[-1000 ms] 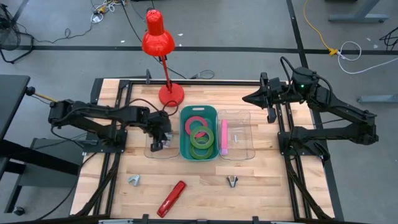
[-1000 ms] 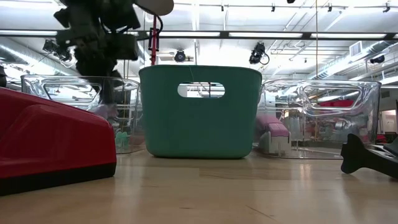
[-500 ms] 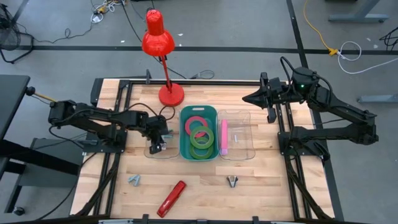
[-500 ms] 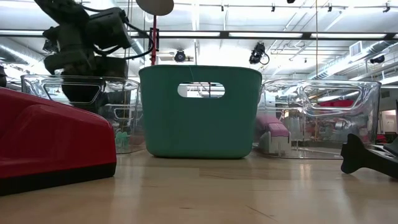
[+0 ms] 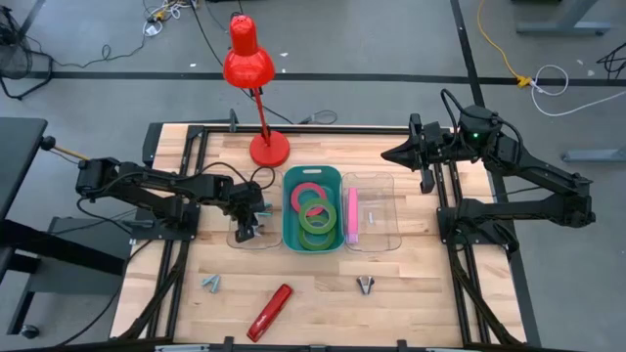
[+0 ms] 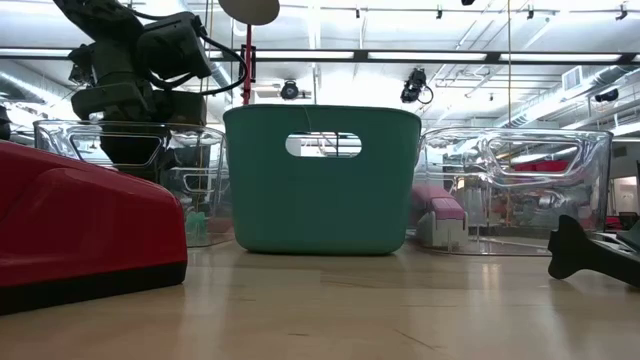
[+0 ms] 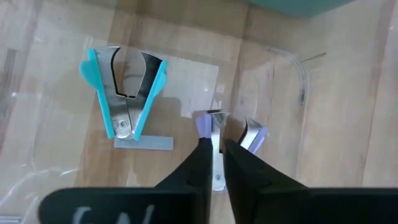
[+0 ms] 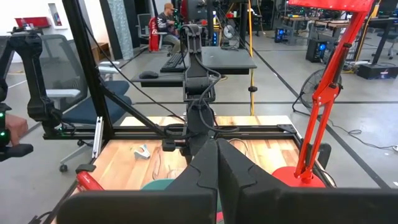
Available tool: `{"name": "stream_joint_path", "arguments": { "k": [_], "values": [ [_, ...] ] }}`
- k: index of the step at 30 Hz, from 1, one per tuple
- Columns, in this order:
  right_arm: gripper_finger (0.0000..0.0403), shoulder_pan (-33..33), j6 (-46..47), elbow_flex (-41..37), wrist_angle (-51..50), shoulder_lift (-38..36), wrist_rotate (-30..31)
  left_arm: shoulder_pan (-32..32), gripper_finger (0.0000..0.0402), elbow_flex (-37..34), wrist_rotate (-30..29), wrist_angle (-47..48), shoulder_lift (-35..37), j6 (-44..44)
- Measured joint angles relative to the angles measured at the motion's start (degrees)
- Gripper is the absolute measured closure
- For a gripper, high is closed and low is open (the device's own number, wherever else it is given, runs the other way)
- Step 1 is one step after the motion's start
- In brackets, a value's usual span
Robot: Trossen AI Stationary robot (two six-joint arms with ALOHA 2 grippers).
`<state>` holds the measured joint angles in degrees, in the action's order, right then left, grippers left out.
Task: Pick and place Stapler, Stapler remover, tape
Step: Put the top light blue stapler remover into the left transparent bin, then put the light blue stapler remover into the left transparent bin
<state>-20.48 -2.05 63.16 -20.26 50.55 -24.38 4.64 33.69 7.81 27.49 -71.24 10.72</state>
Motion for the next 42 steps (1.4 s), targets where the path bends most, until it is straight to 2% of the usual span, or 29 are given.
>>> {"name": "stream_joint_path", "arguments": {
  "k": [9,17,25,33,38,42],
  "values": [
    [0.0402,0.0,0.0,0.0,0.0,0.0,0.0,0.0,0.0285,0.2,-1.5,0.1,0.0,0.8],
    [0.0402,0.0,0.0,0.0,0.0,0.0,0.0,0.0,0.0238,6.8,-2.2,4.2,0.0,0.6],
    [0.0402,0.0,0.0,0.0,-0.1,0.0,0.0,-0.5,0.0232,17.8,-2.8,13.8,0.0,2.8],
    [0.0402,0.0,0.1,0.0,-0.3,0.0,0.0,-5.9,0.0232,31.3,-4.5,22.8,0.0,3.1],
    [0.0401,0.0,0.1,0.0,-0.4,0.0,0.0,-10.7,0.0232,35.2,-5.9,27.2,0.0,4.0],
    [0.0400,0.0,0.2,0.0,-0.4,0.0,0.0,-16.2,0.0232,35.6,-2.0,29.8,0.0,9.3]
  ]
}}
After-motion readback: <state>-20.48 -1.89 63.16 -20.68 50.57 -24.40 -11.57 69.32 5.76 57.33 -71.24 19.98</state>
